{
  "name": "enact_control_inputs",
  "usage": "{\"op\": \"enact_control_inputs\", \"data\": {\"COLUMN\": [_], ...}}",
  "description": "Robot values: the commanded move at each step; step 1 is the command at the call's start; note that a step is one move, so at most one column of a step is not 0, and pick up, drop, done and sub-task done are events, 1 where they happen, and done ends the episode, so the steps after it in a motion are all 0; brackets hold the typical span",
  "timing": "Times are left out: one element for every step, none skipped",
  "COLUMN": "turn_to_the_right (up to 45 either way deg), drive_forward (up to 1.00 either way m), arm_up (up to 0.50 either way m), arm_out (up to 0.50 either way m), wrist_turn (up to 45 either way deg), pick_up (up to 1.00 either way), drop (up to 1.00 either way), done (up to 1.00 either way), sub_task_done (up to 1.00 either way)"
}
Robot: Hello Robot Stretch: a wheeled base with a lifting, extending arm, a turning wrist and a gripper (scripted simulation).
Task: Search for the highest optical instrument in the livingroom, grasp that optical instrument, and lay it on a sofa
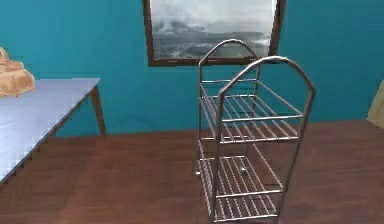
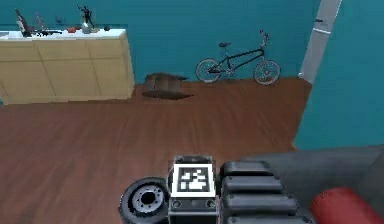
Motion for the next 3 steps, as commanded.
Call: {"op": "enact_control_inputs", "data": {"turn_to_the_right": [-18.0, -3.0, 45.0], "drive_forward": [0.0, 0.0, 0.0], "arm_up": [0.0, 0.0, 0.0], "arm_out": [0.0, 0.0, 0.0], "wrist_turn": [0.0, 0.0, 0.0], "pick_up": [0.0, 0.0, 0.0], "drop": [0.0, 0.0, 0.0], "done": [0.0, 0.0, 0.0], "sub_task_done": [0.0, 0.0, 0.0]}}
